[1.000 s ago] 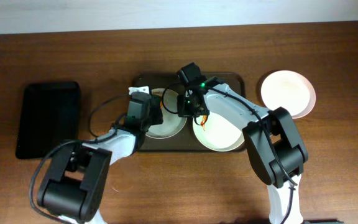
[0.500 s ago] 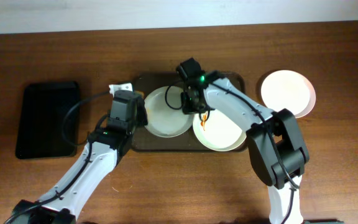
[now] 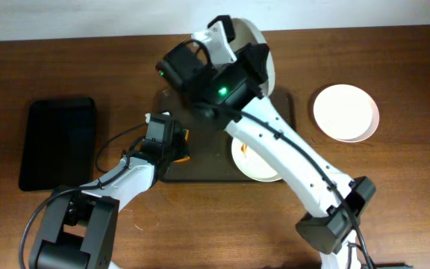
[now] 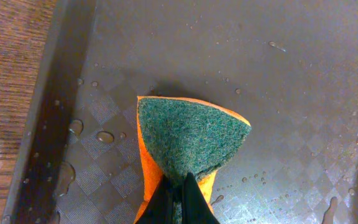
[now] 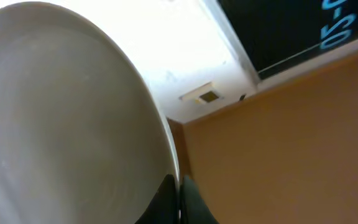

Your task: Clean dirty plates on tray and stack at the side

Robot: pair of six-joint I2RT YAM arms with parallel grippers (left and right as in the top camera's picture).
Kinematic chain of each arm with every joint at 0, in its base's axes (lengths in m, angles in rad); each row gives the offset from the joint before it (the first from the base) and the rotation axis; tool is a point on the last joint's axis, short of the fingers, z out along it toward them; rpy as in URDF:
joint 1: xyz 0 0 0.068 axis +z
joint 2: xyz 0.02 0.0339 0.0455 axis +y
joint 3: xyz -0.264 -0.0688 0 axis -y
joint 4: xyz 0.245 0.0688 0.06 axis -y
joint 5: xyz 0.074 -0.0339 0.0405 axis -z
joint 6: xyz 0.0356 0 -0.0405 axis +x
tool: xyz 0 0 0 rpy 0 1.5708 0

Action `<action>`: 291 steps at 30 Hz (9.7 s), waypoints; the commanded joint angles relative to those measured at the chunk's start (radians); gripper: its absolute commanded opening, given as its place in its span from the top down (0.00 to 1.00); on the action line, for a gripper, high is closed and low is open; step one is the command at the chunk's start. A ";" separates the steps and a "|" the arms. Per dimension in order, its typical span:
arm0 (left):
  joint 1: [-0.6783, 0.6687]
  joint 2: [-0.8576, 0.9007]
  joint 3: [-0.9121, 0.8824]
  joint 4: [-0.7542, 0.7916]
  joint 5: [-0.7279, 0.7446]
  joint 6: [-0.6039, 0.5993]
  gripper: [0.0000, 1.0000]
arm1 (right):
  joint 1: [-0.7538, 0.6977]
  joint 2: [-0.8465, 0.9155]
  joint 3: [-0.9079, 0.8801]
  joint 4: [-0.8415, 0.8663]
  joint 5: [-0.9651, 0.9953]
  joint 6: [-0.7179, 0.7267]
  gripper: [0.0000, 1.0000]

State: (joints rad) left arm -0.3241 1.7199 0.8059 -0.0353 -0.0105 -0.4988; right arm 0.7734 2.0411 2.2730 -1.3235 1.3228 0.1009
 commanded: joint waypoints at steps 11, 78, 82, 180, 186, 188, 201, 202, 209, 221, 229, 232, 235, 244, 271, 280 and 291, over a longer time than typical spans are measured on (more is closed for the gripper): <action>-0.002 0.017 -0.003 0.005 0.015 -0.012 1.00 | -1.022 -0.006 -0.121 -0.135 -1.266 0.160 0.96; 0.000 -0.001 -0.003 0.016 0.011 0.000 1.00 | -0.368 0.082 -0.894 0.488 -1.261 0.465 0.96; 0.000 -0.177 -0.003 -0.061 0.012 0.202 1.00 | -0.369 0.082 -0.894 0.565 -1.242 0.190 0.96; -0.055 0.018 0.006 0.080 -0.141 0.037 1.00 | -0.184 0.029 0.111 -0.375 -0.201 0.270 0.96; -0.055 0.022 0.006 0.087 -0.131 0.037 1.00 | -0.094 0.029 0.111 -0.375 -0.035 0.275 0.96; -0.055 0.022 0.006 0.087 -0.131 0.037 1.00 | -0.117 0.029 0.111 -0.375 -0.068 0.275 0.96; -0.055 0.022 0.006 0.098 -0.131 0.037 1.00 | -1.084 0.043 0.005 -0.192 -1.178 0.220 0.96; -0.055 0.022 0.006 0.103 -0.131 0.037 1.00 | -1.112 0.043 -0.053 -0.157 -1.178 0.220 0.96; -0.055 0.022 0.006 0.109 -0.131 0.037 1.00 | -1.126 0.041 -0.461 0.131 -1.404 0.135 0.13; 0.059 -0.426 0.006 -0.162 -0.230 0.066 1.00 | -0.623 -0.172 -0.463 0.015 -1.509 0.125 0.11; 0.665 -0.140 0.006 0.015 -0.163 -0.001 1.00 | -0.328 -0.172 -0.463 0.050 -1.482 0.196 0.02; 0.689 -0.024 0.006 0.068 -0.132 -0.002 0.98 | -0.280 -0.172 -0.463 0.044 -1.468 0.196 0.02; 0.689 -0.035 0.007 0.068 -0.132 -0.002 0.00 | -0.270 -0.172 -0.463 -0.002 -1.467 0.195 0.02; 0.689 -0.638 0.007 -0.286 0.198 -0.058 0.00 | -0.193 -0.709 -0.596 -0.212 -1.329 0.193 0.02; 0.689 -0.639 0.006 -0.370 0.198 -0.058 0.00 | -0.529 -1.724 -1.861 0.720 -1.399 0.086 0.02; 0.689 -0.639 0.006 -0.371 0.198 -0.058 0.00 | -0.665 -2.038 -2.158 1.076 -1.437 0.060 0.02; 0.689 -0.639 0.006 -0.371 0.198 -0.058 0.00 | -0.775 -2.038 -2.267 1.247 -1.384 -0.113 0.02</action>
State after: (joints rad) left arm 0.3607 1.0882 0.8089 -0.4053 0.1768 -0.5468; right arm 0.0071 0.0132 0.0143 -0.0704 -0.0948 0.0498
